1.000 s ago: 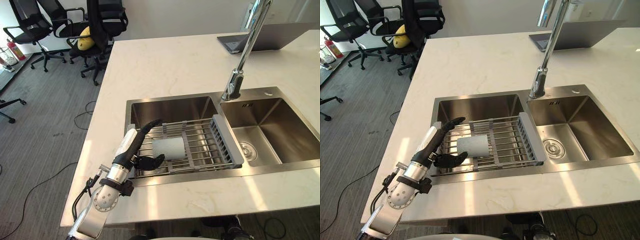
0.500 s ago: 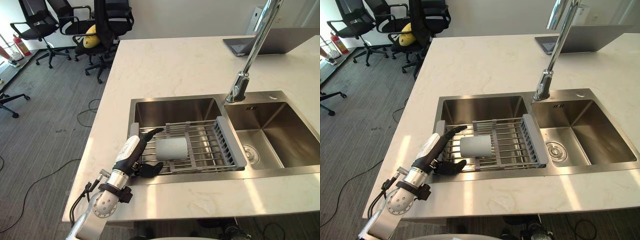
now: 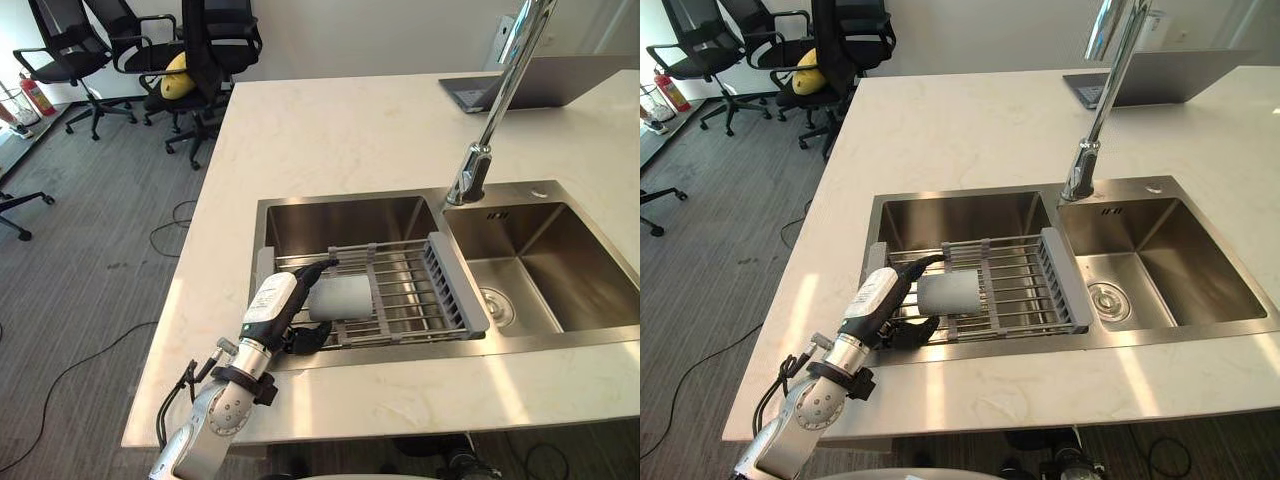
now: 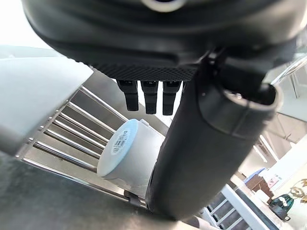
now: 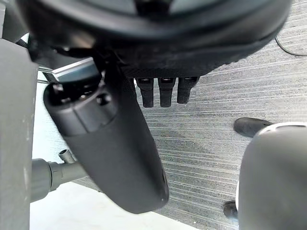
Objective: Walk over to the sink, pick up the cup, carry it to the dishwasher, place the cup inside the dishwasher, then close the dishwasher door
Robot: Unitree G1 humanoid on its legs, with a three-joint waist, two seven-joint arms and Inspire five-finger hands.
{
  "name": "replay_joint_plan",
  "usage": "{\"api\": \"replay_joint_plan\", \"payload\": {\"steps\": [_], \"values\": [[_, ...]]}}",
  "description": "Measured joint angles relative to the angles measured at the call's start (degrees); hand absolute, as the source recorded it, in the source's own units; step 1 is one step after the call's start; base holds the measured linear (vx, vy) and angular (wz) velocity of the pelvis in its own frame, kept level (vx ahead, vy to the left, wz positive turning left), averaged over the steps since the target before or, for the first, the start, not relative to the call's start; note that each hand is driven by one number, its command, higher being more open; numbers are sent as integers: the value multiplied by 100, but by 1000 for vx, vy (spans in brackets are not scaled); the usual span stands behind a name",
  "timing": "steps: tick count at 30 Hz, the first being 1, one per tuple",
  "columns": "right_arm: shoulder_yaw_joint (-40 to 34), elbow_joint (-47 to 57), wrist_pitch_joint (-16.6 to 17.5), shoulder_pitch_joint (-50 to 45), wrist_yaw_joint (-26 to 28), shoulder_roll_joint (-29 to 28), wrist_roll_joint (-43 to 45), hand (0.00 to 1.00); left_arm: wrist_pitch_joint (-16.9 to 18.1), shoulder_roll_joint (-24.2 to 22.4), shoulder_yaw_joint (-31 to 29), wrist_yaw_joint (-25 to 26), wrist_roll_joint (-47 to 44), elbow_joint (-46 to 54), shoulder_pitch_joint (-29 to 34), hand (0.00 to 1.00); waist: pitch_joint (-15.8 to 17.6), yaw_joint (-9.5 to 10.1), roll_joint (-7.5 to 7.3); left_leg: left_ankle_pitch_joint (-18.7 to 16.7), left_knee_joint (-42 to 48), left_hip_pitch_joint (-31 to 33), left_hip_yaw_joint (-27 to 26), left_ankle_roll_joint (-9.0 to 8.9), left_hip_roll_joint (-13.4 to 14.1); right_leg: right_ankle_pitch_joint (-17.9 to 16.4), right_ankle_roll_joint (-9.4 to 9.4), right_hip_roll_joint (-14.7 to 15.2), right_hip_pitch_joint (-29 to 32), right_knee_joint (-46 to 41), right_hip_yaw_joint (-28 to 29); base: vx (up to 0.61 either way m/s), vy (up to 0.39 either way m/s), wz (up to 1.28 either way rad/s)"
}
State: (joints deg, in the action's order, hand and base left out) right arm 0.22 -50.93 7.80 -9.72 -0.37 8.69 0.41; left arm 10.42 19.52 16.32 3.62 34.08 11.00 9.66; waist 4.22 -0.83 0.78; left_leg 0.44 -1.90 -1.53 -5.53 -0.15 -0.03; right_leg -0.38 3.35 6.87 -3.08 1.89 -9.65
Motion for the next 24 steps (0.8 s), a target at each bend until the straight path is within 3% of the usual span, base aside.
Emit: {"api": "replay_joint_plan", "payload": {"steps": [24], "values": [[-216, 0, -113, 0, 22, -37, 8, 90, -275, 166, 19, -54, 647, -507, -615, 90, 0, -89, -1, 0, -71, -57, -139, 1, 0, 90, 5, -11, -2, 122, 142, 0, -1, -3]]}}
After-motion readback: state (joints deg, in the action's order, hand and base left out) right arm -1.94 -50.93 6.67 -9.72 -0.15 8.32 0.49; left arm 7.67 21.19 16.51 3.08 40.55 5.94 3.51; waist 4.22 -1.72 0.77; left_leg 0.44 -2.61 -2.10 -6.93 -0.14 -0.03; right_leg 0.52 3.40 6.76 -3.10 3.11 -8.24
